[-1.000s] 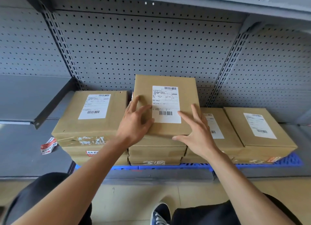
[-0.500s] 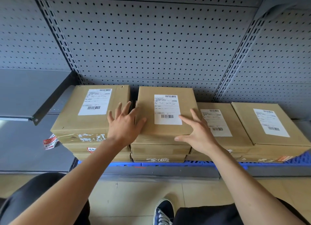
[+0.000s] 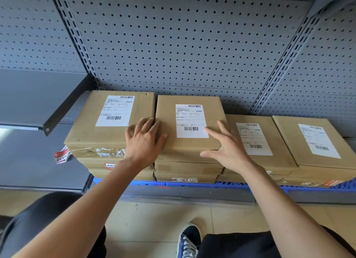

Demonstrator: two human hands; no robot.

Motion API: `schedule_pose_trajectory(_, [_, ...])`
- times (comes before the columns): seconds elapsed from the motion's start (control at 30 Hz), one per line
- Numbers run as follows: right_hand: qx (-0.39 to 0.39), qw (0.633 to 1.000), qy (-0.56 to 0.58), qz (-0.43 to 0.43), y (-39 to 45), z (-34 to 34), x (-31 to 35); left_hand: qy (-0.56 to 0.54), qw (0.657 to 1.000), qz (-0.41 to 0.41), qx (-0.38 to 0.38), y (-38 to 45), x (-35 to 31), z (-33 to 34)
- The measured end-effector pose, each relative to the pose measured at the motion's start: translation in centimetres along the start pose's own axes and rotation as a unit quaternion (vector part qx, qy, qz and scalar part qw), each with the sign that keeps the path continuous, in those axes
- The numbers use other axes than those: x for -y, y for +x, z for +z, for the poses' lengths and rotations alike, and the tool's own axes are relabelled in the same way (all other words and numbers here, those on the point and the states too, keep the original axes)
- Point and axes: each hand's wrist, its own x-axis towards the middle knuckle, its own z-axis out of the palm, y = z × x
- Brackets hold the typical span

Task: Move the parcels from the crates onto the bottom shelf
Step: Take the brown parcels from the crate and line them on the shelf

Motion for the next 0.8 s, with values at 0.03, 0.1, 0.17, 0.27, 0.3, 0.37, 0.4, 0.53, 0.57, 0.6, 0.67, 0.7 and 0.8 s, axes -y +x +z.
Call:
schedule_pose_trajectory(0.03, [-0.003, 1.000, -0.006, -0.001, 0.0, 0.0, 0.1, 0.000, 1.000, 0.000, 0.000, 0.0, 0.1, 0.0])
schedule_pose_trajectory(0.1, [-0.008, 1.000, -0.019, -0.002, -0.1, -0.1, 0.4, -0.003, 1.000, -0.001, -0.002, 0.0, 0.3, 0.0])
schedule_pose_trajectory(0.17, [-0.009, 1.000, -0.029, 0.002, -0.2, -0.1, 0.6, -0.013, 1.000, 0.001, -0.011, 0.1, 0.3, 0.0])
schedule_pose_trajectory(0.27, [-0.012, 0.999, -0.032, 0.006, -0.4, -0.1, 0.8, -0.036, 0.999, 0.003, -0.025, 0.2, 0.6, -0.3])
schedule_pose_trajectory(0.3, [-0.012, 0.999, -0.032, 0.005, -0.4, -0.1, 0.8, -0.042, 0.999, 0.003, -0.025, 0.3, 0.9, -0.4])
schedule_pose_trajectory(0.37, [-0.013, 0.999, -0.041, 0.000, -0.5, 0.0, 0.8, -0.051, 0.998, 0.004, -0.021, 0.6, 1.4, -0.7])
schedule_pose_trajectory(0.4, [-0.016, 0.998, -0.052, -0.006, -0.6, 0.1, 0.8, -0.053, 0.998, 0.004, -0.017, 0.8, 1.6, -0.8])
schedule_pose_trajectory(0.53, [-0.029, 0.986, -0.159, -0.051, -0.5, 0.7, 1.6, -0.025, 1.000, 0.001, -0.010, 0.6, 1.9, -1.0])
schedule_pose_trajectory(0.57, [-0.032, 0.980, -0.186, -0.063, -0.4, 1.0, 1.9, -0.019, 1.000, -0.005, -0.009, 0.5, 2.0, -1.0])
schedule_pose_trajectory(0.6, [-0.036, 0.976, -0.203, -0.074, -0.3, 1.4, 2.3, -0.016, 1.000, -0.015, -0.006, 0.4, 2.0, -0.9])
schedule_pose_trajectory(0.67, [-0.043, 0.969, -0.223, -0.094, 0.0, 2.2, 3.1, -0.013, 1.000, -0.024, 0.000, 0.3, 2.1, -0.9])
schedule_pose_trajectory(0.7, [-0.042, 0.968, -0.225, -0.101, 0.1, 2.6, 3.5, -0.008, 1.000, -0.020, 0.000, 0.3, 2.1, -0.9])
schedule_pose_trajectory(0.8, [-0.043, 0.968, -0.220, -0.115, 0.6, 3.8, 4.6, -0.007, 1.000, -0.010, 0.001, 0.1, 2.2, -0.9])
